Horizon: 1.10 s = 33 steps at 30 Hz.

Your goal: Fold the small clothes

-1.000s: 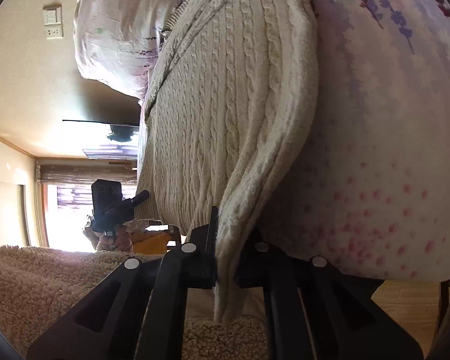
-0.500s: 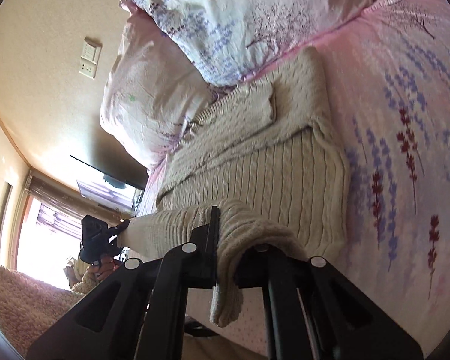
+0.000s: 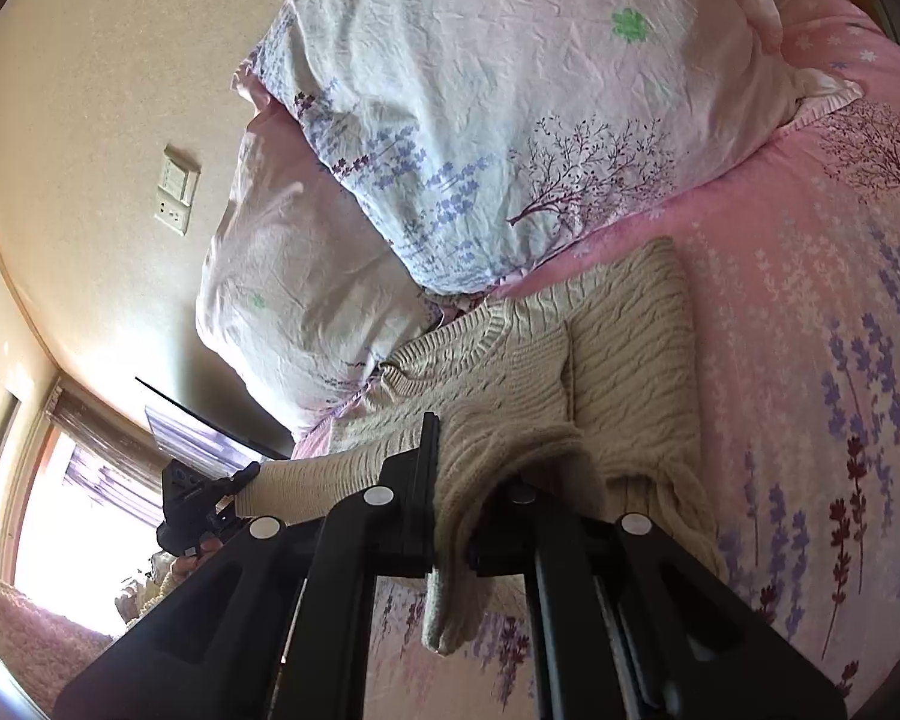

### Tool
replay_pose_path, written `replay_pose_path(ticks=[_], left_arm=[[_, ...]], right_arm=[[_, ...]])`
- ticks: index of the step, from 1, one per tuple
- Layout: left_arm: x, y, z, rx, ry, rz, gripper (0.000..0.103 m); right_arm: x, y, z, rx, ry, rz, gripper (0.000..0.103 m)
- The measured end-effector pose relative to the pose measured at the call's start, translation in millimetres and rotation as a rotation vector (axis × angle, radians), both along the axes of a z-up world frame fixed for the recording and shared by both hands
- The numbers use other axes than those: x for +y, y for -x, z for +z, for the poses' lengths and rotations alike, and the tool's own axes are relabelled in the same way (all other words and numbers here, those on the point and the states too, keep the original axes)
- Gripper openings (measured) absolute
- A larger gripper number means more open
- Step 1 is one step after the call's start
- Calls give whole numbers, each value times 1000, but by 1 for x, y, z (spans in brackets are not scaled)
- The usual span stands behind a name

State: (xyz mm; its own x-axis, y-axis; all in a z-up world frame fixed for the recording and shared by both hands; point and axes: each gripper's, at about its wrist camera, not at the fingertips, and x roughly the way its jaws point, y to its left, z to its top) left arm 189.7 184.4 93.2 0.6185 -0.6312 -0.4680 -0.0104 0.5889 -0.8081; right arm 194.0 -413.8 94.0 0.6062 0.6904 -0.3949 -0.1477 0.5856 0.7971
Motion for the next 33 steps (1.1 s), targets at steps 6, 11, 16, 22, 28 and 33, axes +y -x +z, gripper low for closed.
replay_pose_path(ticks=[6, 11, 16, 22, 28, 33], left_arm=[[-5, -40, -18, 49, -34, 28, 6], [-7, -63, -58, 177, -28, 52, 7], [-5, -65, -72, 213, -2, 74, 14], [-7, -60, -66, 202, -8, 53, 31], [-8, -73, -63, 176, 14, 62, 7], [-8, -95, -71, 198, 64, 115, 7]], right_arm=[[1, -44, -19, 50, -6, -50, 7], [3, -73, -59, 220, 0, -85, 7], [0, -78, -65, 270, -29, -59, 9], [-4, -62, -55, 257, -31, -19, 12], [-7, -63, -46, 189, -46, -84, 9], [-20, -87, -59, 218, -151, -214, 9]])
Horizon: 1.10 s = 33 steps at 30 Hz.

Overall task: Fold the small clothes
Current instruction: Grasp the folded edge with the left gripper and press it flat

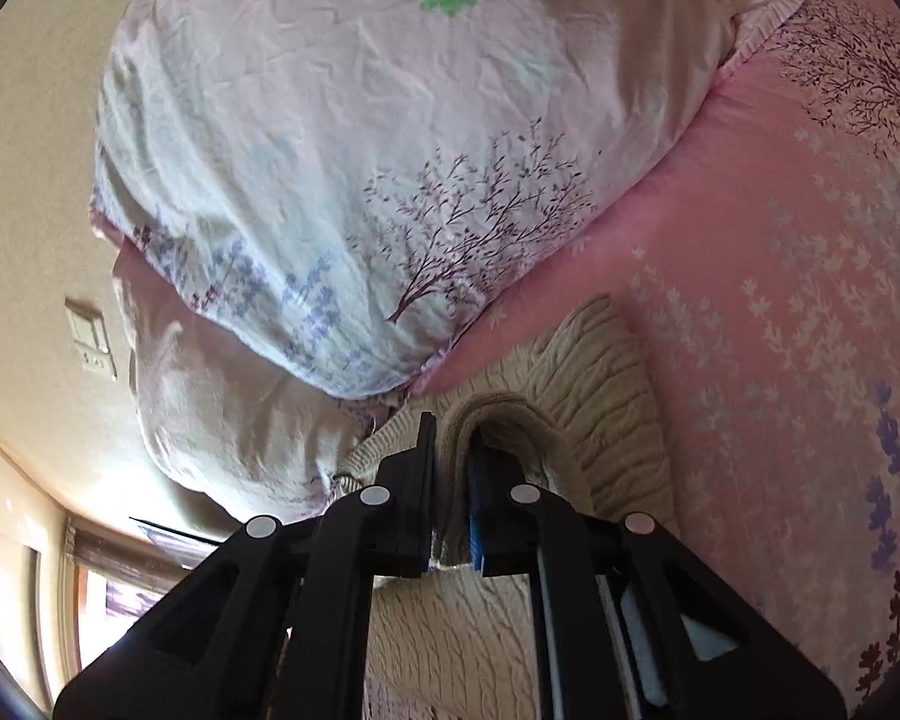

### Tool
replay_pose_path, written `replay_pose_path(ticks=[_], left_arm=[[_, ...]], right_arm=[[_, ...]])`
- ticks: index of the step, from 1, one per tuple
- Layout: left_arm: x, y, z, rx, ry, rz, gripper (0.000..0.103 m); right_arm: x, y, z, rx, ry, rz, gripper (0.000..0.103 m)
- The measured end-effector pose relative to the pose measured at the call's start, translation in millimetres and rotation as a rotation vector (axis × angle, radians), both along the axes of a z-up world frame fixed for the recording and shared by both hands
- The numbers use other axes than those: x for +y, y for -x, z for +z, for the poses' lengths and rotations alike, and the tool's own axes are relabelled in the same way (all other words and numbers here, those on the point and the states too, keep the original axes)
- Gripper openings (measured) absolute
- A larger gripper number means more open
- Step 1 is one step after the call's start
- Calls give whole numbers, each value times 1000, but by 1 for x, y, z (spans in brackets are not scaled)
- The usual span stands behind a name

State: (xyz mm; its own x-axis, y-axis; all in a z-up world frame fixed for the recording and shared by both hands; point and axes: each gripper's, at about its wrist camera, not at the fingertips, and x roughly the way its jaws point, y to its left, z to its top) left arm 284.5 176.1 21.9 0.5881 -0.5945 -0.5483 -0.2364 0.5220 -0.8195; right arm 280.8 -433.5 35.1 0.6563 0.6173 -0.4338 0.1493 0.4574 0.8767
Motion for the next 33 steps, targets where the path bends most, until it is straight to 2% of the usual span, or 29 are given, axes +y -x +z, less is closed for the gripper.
replay_pose_path(ticks=[3, 5, 7, 9, 11, 14, 19, 22, 24, 29, 33], left_arm=[[2, -7, -15, 52, 73, 66, 7], [3, -8, -21, 71, 94, 93, 10], [2, -10, -19, 69, 78, 90, 15], [2, -12, -13, 53, 64, 84, 29], [4, -13, -6, 29, 63, 83, 49], [7, -9, 11, -3, -10, 74, 60], [7, 13, 34, -57, -234, 11, 59], [1, 30, 37, -57, -378, -49, 54], [-5, 39, 36, -51, -446, -87, 51], [-18, 58, 17, -27, -516, -153, 40], [-25, 67, 7, -31, -560, -171, 28]], right_arm=[[0, -13, -14, 75, 5, -30, 10], [-1, -17, -22, 127, -17, -50, 12], [-1, -21, -25, 141, -40, -55, 36], [1, -23, -21, 115, -42, -64, 45], [4, -25, -13, 92, -13, -56, 50], [4, -18, 4, 55, 82, -61, 52], [2, 14, 25, 13, 291, -26, 51], [8, 34, 25, 24, 385, 40, 47], [13, 45, 19, 38, 422, 82, 46], [26, 60, 10, 54, 472, 129, 39], [32, 63, 12, 44, 531, 133, 19]])
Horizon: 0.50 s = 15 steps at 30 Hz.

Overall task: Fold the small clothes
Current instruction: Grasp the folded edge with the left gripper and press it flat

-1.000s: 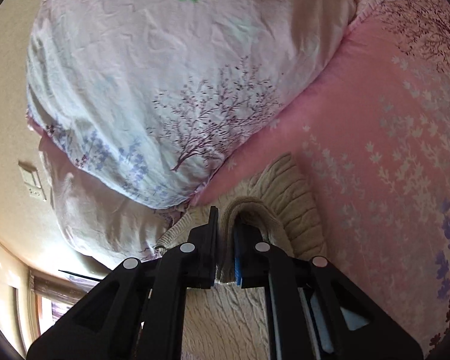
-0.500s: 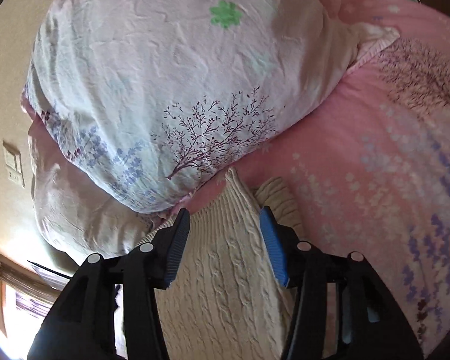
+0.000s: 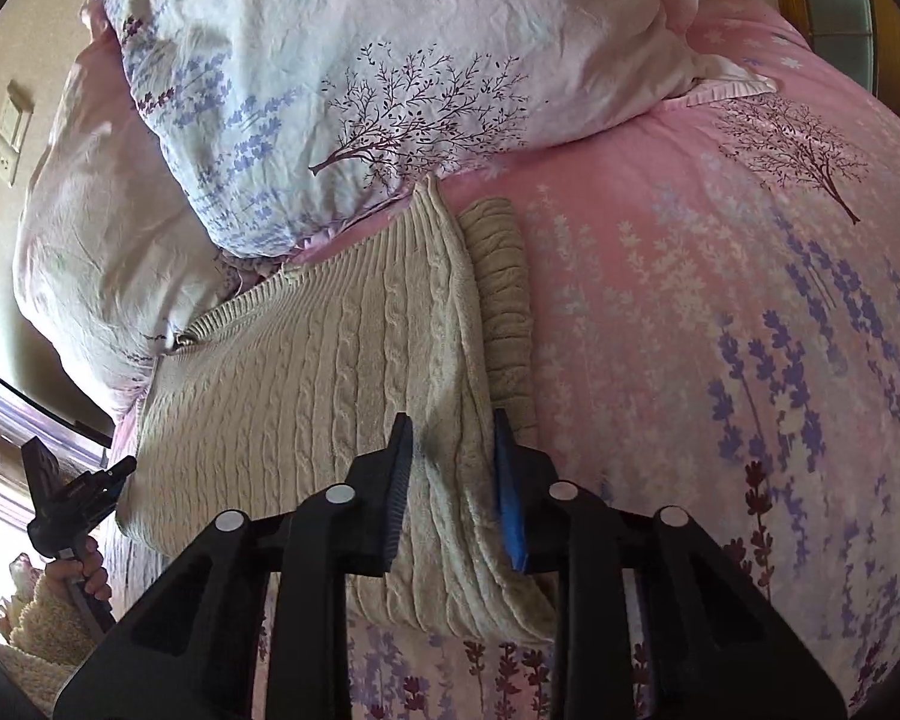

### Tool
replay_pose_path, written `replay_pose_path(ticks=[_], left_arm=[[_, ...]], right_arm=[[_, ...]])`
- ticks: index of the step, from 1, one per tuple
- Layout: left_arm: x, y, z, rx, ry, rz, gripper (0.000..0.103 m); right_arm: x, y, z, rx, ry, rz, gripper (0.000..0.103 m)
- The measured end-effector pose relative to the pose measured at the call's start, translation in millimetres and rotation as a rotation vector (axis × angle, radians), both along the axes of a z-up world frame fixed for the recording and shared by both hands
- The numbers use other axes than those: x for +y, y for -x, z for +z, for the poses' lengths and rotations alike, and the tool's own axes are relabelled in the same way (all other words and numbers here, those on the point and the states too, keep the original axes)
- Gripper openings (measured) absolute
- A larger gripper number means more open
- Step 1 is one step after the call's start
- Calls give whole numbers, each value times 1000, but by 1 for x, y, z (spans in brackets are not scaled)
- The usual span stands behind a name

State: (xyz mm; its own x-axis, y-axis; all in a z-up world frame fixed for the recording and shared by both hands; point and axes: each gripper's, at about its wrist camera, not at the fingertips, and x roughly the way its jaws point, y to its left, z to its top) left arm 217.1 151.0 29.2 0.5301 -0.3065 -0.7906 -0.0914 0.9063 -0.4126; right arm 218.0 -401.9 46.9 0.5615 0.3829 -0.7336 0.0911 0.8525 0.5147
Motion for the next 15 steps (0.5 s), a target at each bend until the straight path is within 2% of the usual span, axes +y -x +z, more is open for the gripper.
replay_pose_path(ticks=[2, 5, 8, 15], left_arm=[[-4, 3, -2, -2, -21, -17, 17], [-9, 4, -3, 3, -63, -28, 8], [-3, 6, -2, 4, -18, -12, 7], [16, 16, 10, -23, 78, -3, 6]], right_arm=[[0, 0, 0, -2, 25, 1, 14], [4, 0, 4, -17, 62, 0, 11], [9, 1, 12, -44, 89, 3, 10], [9, 14, 24, -80, 67, -8, 10]])
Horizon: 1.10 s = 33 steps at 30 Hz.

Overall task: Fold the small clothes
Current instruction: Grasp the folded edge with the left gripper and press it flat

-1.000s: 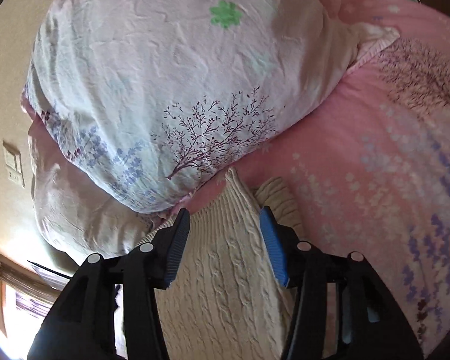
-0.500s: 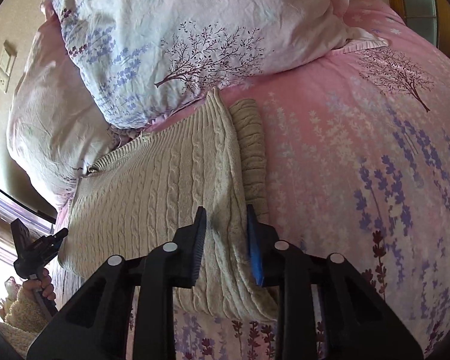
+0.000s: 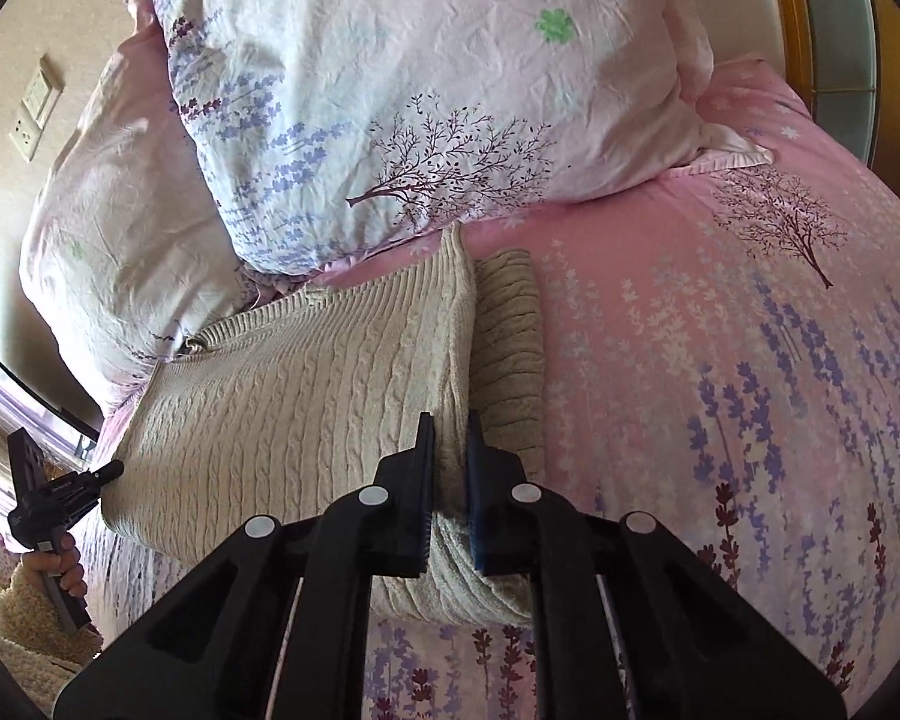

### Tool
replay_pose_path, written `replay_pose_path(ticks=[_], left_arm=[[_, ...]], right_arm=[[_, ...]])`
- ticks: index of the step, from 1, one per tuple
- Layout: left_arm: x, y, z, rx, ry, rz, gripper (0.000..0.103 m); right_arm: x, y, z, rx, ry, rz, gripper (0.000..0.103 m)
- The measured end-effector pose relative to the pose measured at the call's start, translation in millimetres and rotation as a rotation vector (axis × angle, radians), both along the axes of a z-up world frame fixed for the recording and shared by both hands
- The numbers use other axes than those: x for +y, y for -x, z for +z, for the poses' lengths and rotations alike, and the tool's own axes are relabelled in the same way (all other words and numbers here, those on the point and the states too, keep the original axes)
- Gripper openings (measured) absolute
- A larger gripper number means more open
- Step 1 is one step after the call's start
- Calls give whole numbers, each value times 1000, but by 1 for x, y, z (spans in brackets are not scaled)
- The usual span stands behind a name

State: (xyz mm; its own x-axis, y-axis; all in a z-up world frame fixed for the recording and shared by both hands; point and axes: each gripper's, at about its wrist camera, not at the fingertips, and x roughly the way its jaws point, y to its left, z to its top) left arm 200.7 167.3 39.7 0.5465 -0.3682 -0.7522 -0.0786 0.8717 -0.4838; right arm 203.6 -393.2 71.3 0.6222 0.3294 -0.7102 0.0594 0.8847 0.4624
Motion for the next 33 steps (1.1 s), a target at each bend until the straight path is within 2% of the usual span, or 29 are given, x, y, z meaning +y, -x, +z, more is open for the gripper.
replay_pose_path(ticks=[6, 11, 16, 22, 24, 26, 27, 29, 30, 33], left_arm=[[4, 12, 3, 0, -16, -23, 6], [9, 15, -8, 32, -5, -13, 6], [5, 12, -15, 49, -48, -13, 6], [2, 5, -18, 45, -37, 13, 11], [3, 5, -17, 39, -28, 14, 20], [5, 6, -11, 18, -29, 29, 41], [4, 7, -6, 1, -42, 37, 47], [-1, 8, 6, -43, -114, 63, 74], [-6, 9, 12, -72, -145, 60, 75], [-23, 6, 25, -122, -173, 9, 79]], right_arm=[[0, 10, -4, 19, -17, -20, 9], [0, 11, -17, 70, 3, -42, 9], [6, 6, -25, 106, 39, -48, 9], [9, 9, -26, 118, 55, -51, 10], [9, 8, -24, 115, 65, -54, 10], [10, 7, -20, 108, 66, -68, 15], [11, 7, -16, 96, 77, -78, 19], [17, 9, -5, 39, 122, -86, 26], [22, 10, 1, 8, 147, -84, 31], [39, 7, 12, -52, 186, -26, 33]])
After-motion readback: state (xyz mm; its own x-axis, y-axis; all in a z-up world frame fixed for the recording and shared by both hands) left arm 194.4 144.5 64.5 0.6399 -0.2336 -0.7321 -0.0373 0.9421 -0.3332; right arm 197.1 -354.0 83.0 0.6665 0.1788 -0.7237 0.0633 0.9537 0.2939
